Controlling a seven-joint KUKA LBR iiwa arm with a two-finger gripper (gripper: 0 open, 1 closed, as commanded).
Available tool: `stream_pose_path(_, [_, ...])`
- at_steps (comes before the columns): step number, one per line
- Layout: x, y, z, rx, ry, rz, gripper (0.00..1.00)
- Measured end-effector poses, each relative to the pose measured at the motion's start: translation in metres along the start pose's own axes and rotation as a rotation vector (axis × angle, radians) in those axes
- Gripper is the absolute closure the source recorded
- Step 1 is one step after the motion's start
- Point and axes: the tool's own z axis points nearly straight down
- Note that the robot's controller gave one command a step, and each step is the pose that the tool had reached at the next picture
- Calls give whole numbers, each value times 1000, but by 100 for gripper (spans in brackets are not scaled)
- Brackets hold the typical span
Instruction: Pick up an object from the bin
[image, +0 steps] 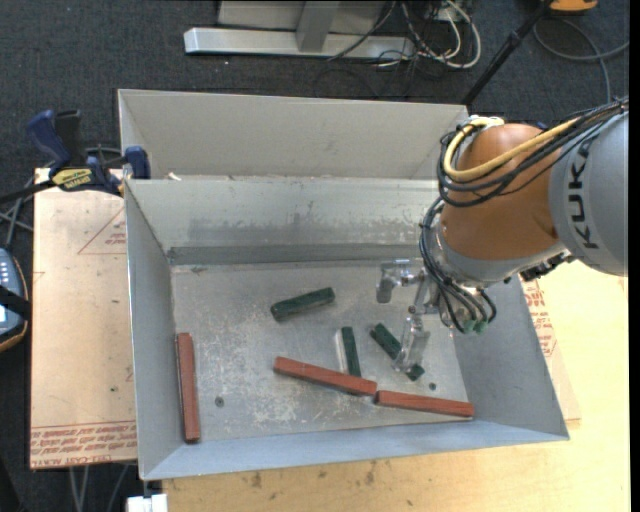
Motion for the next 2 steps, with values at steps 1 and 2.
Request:
stream_pose_path(1, [12,66,43,0,-2,29,0])
stream_pose_path(2, [13,117,63,-2,2,7,0])
